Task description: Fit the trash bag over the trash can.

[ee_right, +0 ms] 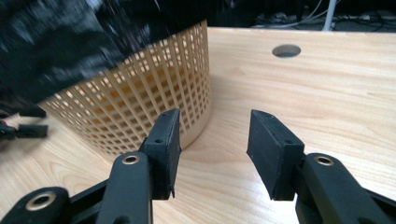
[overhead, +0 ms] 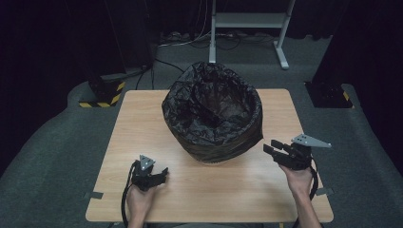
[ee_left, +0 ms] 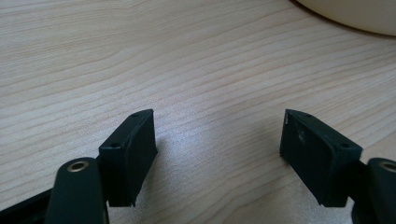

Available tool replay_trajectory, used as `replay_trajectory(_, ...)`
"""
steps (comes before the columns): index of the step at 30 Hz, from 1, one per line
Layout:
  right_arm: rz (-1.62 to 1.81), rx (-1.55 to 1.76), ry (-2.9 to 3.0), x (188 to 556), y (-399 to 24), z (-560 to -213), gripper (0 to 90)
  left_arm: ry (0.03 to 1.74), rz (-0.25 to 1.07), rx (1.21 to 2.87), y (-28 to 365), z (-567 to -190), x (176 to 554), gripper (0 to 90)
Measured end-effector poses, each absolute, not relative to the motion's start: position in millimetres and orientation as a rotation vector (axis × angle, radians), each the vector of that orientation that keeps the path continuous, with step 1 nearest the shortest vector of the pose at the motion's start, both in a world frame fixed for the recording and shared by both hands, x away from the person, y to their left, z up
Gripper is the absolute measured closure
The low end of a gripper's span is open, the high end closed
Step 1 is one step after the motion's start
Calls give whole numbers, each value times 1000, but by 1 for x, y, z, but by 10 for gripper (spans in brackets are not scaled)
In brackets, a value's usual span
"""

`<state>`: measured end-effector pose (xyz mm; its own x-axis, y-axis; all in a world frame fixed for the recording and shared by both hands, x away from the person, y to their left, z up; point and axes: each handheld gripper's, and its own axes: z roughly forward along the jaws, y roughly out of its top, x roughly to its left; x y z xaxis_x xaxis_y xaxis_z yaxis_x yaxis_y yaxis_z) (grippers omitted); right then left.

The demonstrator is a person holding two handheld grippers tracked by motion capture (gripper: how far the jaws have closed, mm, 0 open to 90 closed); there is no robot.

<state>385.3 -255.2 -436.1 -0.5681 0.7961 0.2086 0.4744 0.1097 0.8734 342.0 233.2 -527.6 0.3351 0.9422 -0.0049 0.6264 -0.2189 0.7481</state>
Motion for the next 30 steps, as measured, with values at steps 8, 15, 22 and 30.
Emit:
replay_trajectory(8, 1423, 1276, 2098, 388, -254, -451, 537, 1373, 613, 1940, 233, -528, 342, 269)
replay_trajectory(15, 1412, 1286, 2112, 390, -250, -461, 537, 1373, 613, 1941, 233, -528, 342, 269)
replay_trajectory(22, 1401, 1281, 2127, 393, -245, -467, 537, 1374, 613, 1942, 233, -528, 342, 269)
replay_trajectory(30, 1377, 1298, 2152, 397, -243, -480, 537, 1376, 616, 1940, 233, -528, 342, 269)
